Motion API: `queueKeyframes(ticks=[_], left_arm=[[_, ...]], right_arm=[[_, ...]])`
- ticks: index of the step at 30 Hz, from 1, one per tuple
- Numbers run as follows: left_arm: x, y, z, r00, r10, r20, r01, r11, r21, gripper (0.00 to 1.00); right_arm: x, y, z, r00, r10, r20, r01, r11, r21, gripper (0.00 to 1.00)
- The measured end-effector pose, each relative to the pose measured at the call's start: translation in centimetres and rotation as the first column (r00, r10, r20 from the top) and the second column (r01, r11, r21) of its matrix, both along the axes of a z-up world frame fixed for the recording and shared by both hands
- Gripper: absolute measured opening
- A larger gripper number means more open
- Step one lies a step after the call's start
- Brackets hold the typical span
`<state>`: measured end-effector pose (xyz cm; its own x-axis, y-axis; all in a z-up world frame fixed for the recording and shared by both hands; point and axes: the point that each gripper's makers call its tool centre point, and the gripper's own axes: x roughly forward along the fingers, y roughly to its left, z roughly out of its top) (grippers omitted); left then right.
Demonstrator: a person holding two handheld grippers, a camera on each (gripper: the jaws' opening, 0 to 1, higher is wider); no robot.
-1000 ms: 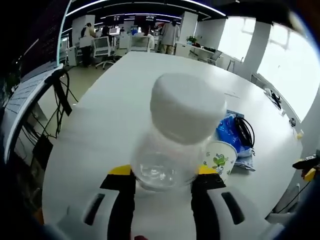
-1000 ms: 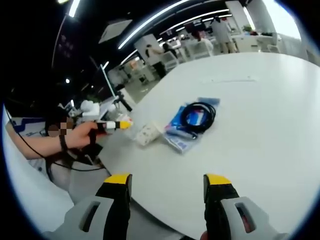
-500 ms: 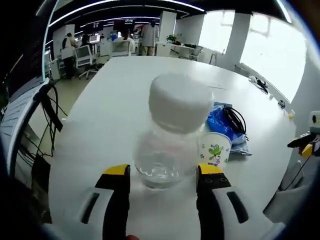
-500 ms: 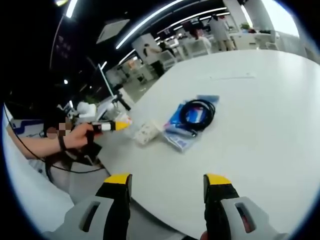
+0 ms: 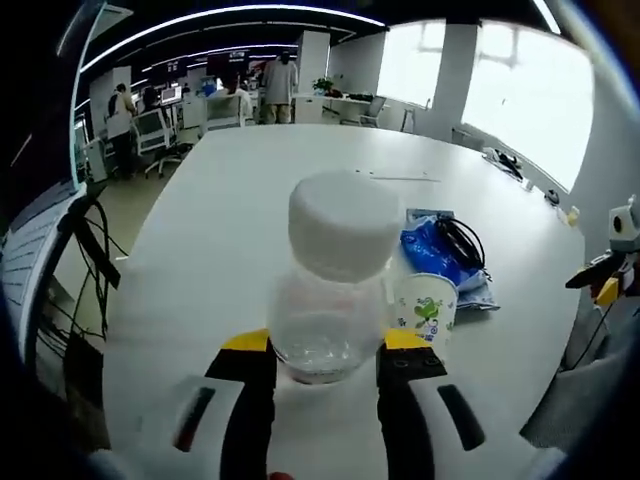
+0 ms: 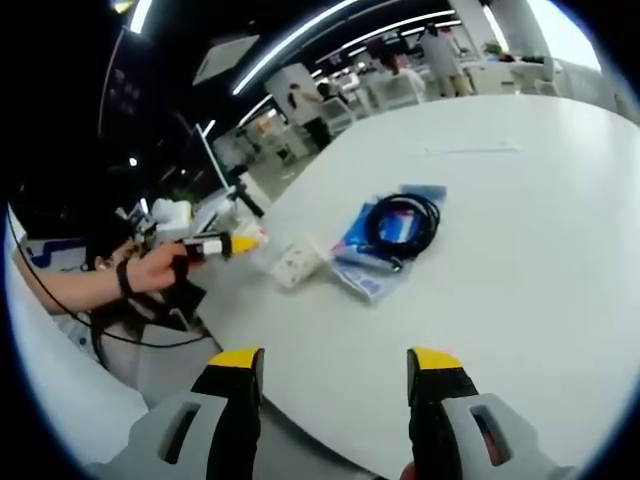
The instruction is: Arrange the tabletop items into an orderly group along one side of the table until the central work area is clear of visible clutter.
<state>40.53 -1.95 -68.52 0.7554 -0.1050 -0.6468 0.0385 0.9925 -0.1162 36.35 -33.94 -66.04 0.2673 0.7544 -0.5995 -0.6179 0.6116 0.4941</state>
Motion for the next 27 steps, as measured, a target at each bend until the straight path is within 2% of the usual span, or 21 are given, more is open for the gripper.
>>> queueKeyframes(ticks=[7, 16, 27], left_arm=[[1.7, 0.6, -0.1, 0.999, 0.050, 0.000, -0.050, 0.999, 0.010, 0.37], [4.5, 1.6, -0.3, 0.990, 0.138, 0.009, -0.138, 0.990, -0.010, 0.38], [7.9, 2.3, -0.3, 0.990, 0.143, 0.014, -0.143, 0.990, -0.009, 0.38]], right_arm=[[0.5, 0.3, 0.3, 1.000, 0.009, 0.008, -0.009, 1.000, -0.001, 0.58], [0.2, 0.2, 0.5, 1.000, 0.019, 0.012, -0.019, 1.000, -0.009, 0.58], [0.3, -0.8, 0.3, 1.000, -0.009, 0.003, 0.009, 1.000, -0.027, 0.58]])
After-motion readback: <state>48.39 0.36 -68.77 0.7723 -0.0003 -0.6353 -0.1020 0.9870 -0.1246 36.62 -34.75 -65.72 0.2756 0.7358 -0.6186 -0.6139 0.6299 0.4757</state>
